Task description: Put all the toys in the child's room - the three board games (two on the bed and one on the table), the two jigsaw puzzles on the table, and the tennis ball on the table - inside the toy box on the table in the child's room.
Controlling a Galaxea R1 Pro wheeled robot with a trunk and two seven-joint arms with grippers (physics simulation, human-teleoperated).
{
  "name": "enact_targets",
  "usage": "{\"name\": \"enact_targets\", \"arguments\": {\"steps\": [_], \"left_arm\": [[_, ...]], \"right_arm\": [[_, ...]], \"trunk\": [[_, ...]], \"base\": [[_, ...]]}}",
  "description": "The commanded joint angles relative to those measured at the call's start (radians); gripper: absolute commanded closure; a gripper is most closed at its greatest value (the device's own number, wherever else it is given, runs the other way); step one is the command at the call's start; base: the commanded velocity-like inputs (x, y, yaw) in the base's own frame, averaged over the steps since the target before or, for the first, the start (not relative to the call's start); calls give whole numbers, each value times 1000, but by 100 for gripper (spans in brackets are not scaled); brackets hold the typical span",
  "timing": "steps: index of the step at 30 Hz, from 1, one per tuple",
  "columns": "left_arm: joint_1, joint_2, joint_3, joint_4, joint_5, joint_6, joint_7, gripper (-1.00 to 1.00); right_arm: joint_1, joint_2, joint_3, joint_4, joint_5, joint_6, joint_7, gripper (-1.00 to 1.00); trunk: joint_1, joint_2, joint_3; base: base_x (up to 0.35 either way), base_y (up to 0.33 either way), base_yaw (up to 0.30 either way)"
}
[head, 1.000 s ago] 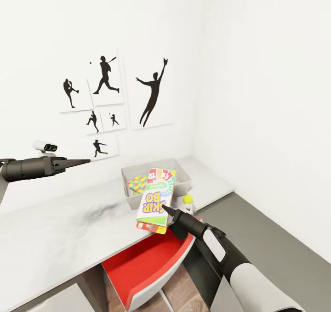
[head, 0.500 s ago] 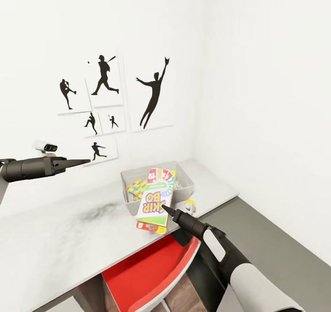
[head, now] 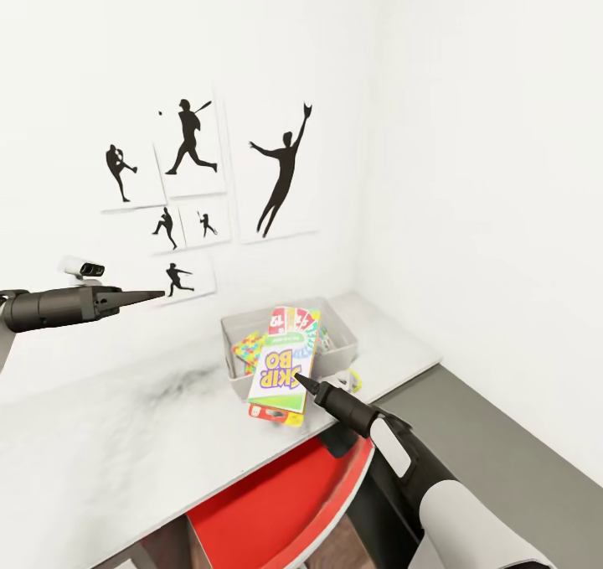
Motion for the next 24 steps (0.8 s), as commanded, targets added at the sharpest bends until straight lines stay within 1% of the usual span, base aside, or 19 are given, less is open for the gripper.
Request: {"name": "enact_targets", "arguments": {"steps": [1,4,9,14,21,24], "left_arm": [[-1,1,0,0,1,11,-3,-100],[-1,1,0,0,1,11,-3,-100],[-1,1,3,0,1,11,-3,-100],[-1,1,4,0,1,11,-3,-100],[-1,1,4,0,1,11,-3,-100],[-1,1,4,0,1,11,-3,-100]], "right_arm": [[-1,0,1,0,-11,9,0,100],[-1,0,1,0,-12,9,0,100],[-1,0,1,0,-11,9,0,100],[-1,0,1,0,-11,9,0,100],[-1,0,1,0,-12,9,2,100],[-1,0,1,0,-12,9,1,100]], "trunk": [[1,-2,-2],[1,-2,-2],[1,-2,-1],[1,-2,-1],[1,-2,3],[1,-2,3]], "base": [[111,44,0],[55,22,33],[73,5,124],[56,1,33],[44,0,189],[60,0,89]]}}
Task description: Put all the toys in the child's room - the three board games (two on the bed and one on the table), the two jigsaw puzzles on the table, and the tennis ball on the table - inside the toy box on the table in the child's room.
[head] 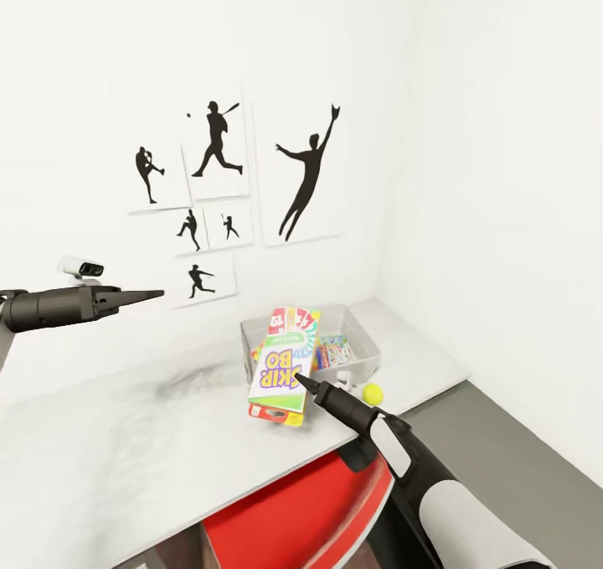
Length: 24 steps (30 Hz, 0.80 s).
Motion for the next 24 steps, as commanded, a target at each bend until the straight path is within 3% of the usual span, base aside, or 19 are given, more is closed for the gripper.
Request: {"name": "enact_targets", "arguments": {"steps": [1,24], "left_arm": [[-1,0,0,0,1,11,-3,-100],[-1,0,0,0,0,10,-1,-100]], "right_arm": [[-1,0,1,0,-11,9,1,100],[-1,0,1,0,-11,9,0,100]], "trunk": [[1,-2,-2],[1,-2,-2]], "base": [[30,0,38],[100,-4,3]]}}
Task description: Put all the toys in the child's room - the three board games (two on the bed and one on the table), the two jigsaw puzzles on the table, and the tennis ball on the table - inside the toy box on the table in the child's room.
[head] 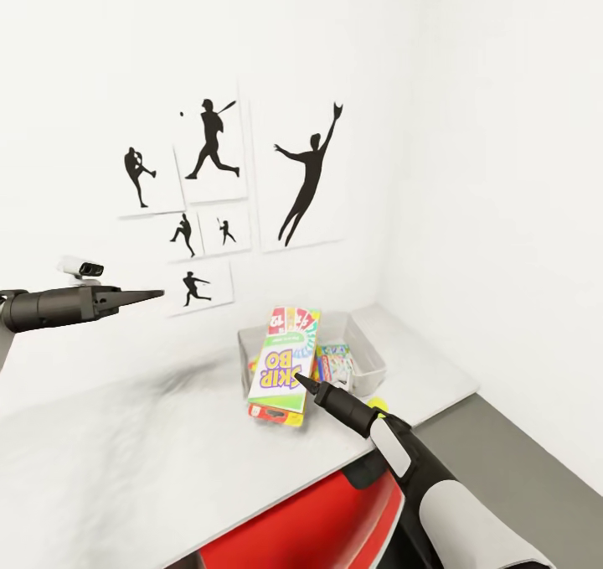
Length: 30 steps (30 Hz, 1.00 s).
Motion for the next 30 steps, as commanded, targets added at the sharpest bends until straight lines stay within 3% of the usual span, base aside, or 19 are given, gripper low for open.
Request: {"name": "enact_targets", "arguments": {"steps": [1,30], "left_arm": [[-1,0,0,0,1,10,-3,-100],[-1,0,0,0,0,10,-3,-100]], "right_arm": [[-1,0,1,0,-11,9,0,100],[-1,0,1,0,-10,9,1,100]], "trunk": [[1,-2,-2],[1,-2,-2]], "base": [[136,-72,0],[76,-5,0]]}}
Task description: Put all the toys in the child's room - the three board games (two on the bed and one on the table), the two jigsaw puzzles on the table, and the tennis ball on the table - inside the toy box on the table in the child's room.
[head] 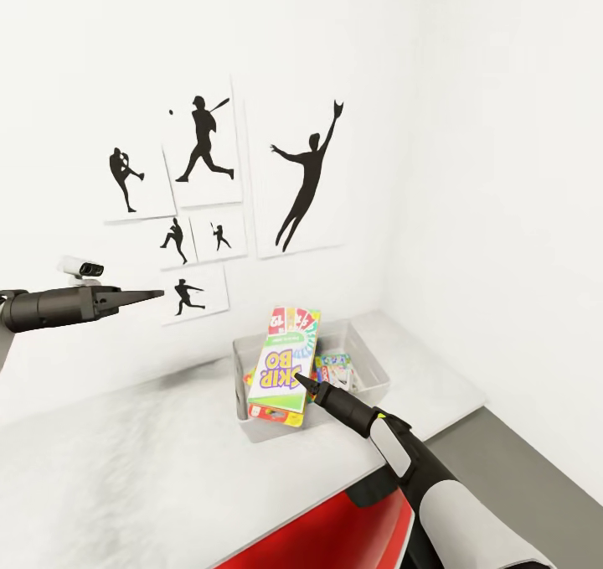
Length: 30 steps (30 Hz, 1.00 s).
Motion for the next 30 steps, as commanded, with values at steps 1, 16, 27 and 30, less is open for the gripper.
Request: {"name": "enact_targets", "arguments": {"steps": [1,16,27,30], "left_arm": [[-1,0,0,0,1,11,-3,-100],[-1,0,0,0,0,11,-3,-100],[0,0,0,0,1,12,-3,-100],[-1,0,0,0,1,11,-3,-100]], "right_arm": [[-1,0,1,0,-11,9,0,100],[-1,0,3,0,-10,8,1,100],[-1,0,1,0,-10,8,1,100],[-1,0,1,0,-10,8,-1,100]], "trunk": [[1,-2,-2],[1,-2,-2],[1,-2,-2],[1,-2,-2]], "base": [[12,3,0],[9,0,0],[0,0,0],[0,0,0]]}}
